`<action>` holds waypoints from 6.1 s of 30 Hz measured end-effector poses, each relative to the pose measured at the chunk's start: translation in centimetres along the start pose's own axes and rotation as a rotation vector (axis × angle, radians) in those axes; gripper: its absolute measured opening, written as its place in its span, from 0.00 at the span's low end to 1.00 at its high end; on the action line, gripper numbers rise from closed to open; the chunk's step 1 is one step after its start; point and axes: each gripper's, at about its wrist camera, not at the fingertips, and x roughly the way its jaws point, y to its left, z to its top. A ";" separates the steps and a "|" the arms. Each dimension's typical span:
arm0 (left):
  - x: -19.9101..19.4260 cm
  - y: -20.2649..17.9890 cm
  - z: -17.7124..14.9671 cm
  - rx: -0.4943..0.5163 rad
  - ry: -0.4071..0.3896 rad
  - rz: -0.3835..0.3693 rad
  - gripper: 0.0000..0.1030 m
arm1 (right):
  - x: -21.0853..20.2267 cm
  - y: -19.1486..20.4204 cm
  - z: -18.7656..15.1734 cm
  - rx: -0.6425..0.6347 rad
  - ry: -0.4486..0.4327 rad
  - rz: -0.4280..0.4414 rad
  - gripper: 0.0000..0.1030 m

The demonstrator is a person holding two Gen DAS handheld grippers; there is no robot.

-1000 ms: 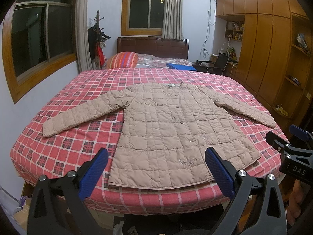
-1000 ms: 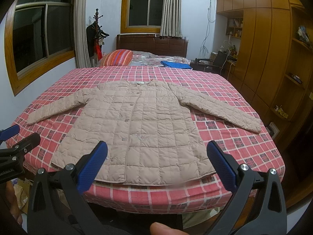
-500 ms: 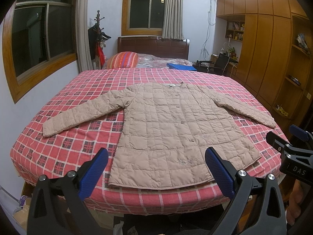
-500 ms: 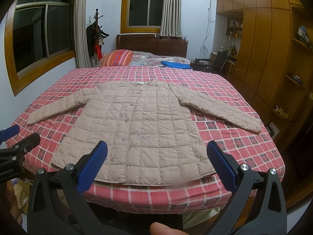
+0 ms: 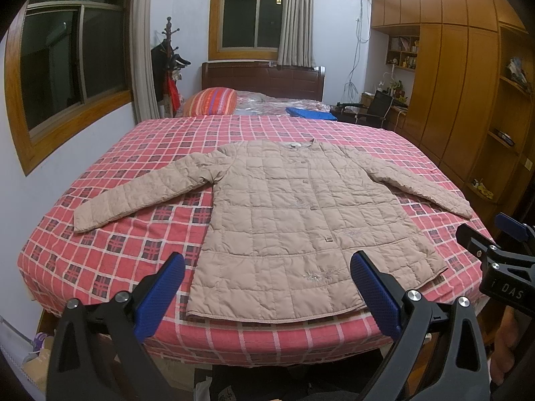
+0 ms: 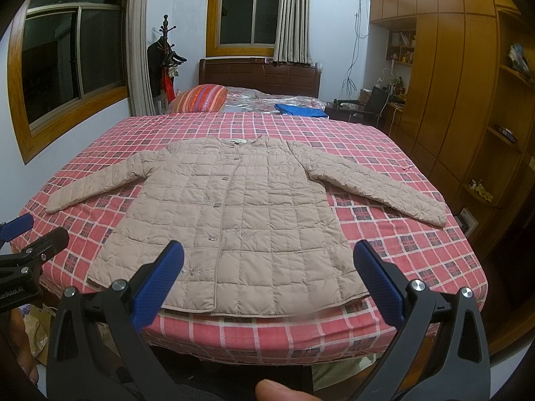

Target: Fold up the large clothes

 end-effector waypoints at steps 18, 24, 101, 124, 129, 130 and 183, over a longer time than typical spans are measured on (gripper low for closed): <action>3.9 0.9 0.5 -0.054 0.049 -0.040 0.96 | 4.2 -5.3 1.4 0.071 -0.075 -0.025 0.98; 7.9 1.6 1.7 -0.056 0.033 -0.148 0.97 | 10.1 -14.3 2.1 0.298 0.022 -0.044 0.98; 24.2 6.1 12.9 -0.208 0.167 -0.448 0.96 | 30.0 -16.0 18.4 0.318 -0.142 0.139 0.06; 40.0 3.6 15.6 -0.391 0.431 -0.660 0.96 | 39.3 1.2 9.4 -0.043 0.221 0.255 0.53; 44.8 0.8 15.0 -0.423 0.550 -0.683 0.96 | 35.2 -0.7 8.0 0.016 0.200 0.291 0.63; 45.6 0.0 14.9 -0.434 0.573 -0.707 0.96 | 34.2 -1.1 7.5 0.033 0.197 0.308 0.64; 42.9 17.4 18.8 -0.349 0.415 -0.323 0.06 | 29.3 -0.3 5.6 0.112 0.197 0.429 0.73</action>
